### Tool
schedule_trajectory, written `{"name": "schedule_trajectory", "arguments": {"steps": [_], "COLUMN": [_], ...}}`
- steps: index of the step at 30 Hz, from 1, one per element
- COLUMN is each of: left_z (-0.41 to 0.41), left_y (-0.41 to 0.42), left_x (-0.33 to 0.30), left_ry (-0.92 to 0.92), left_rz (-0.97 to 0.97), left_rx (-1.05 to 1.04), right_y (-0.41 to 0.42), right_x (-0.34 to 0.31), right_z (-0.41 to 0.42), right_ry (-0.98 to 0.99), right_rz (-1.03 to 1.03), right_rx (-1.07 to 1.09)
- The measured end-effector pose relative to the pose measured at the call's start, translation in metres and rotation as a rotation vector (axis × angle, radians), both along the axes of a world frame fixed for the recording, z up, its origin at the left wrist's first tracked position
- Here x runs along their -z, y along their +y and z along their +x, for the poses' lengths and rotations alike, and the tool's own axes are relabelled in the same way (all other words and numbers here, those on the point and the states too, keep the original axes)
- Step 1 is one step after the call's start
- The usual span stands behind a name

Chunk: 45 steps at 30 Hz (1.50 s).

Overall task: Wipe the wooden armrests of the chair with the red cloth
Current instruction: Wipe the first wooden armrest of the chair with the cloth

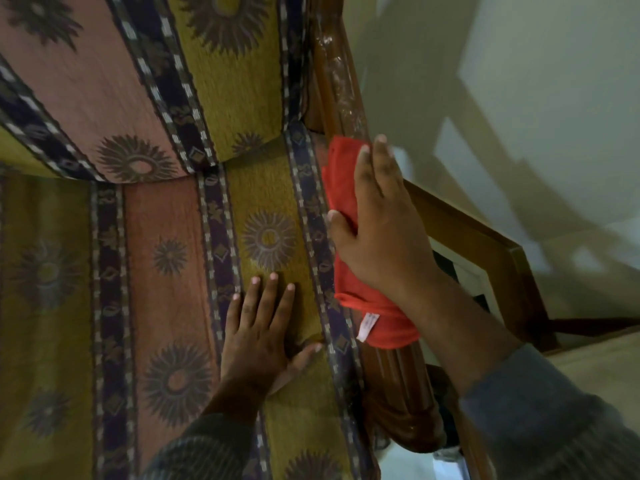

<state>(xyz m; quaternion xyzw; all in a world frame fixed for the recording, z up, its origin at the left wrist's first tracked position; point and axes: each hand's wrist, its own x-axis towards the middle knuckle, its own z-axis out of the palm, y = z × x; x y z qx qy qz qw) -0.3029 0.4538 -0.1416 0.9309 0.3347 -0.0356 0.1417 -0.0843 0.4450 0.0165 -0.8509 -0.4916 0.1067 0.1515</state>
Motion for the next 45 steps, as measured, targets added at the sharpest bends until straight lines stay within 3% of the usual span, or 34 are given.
{"name": "schedule_trajectory", "arguments": {"steps": [2, 7, 10, 18, 23, 27, 32, 42, 45], "left_z": [0.0, 0.027, 0.063, 0.084, 0.081, 0.081, 0.083, 0.082, 0.084], "left_y": [-0.001, 0.026, 0.06, 0.078, 0.069, 0.066, 0.065, 0.064, 0.066], "left_x": [-0.002, -0.01, -0.017, -0.015, -0.012, -0.008, -0.008, 0.007, 0.007], "left_ry": [0.018, 0.016, 0.058, 0.024, -0.001, -0.01, -0.011, -0.05, -0.031], "left_rz": [-0.012, 0.008, 0.01, 0.007, 0.02, 0.027, 0.022, 0.033, 0.027], "left_rx": [0.008, 0.064, 0.027, -0.034, -0.078, -0.102, -0.135, -0.178, -0.185], "right_y": [-0.004, 0.009, 0.023, 0.039, 0.043, 0.058, 0.071, 0.096, 0.117], "right_x": [0.0, -0.005, -0.006, -0.004, -0.005, 0.0, 0.001, 0.002, 0.002], "right_z": [-0.005, -0.003, 0.0, 0.001, 0.008, 0.023, 0.033, 0.048, 0.062], "right_ry": [0.009, -0.313, -0.368, -0.165, -0.206, -0.254, 0.066, -0.304, -0.262], "right_rz": [-0.006, -0.146, -0.149, -0.025, -0.101, -0.03, 0.084, -0.01, 0.024], "right_rx": [0.037, -0.254, -0.271, 0.023, -0.095, -0.171, 0.152, -0.179, -0.171]}}
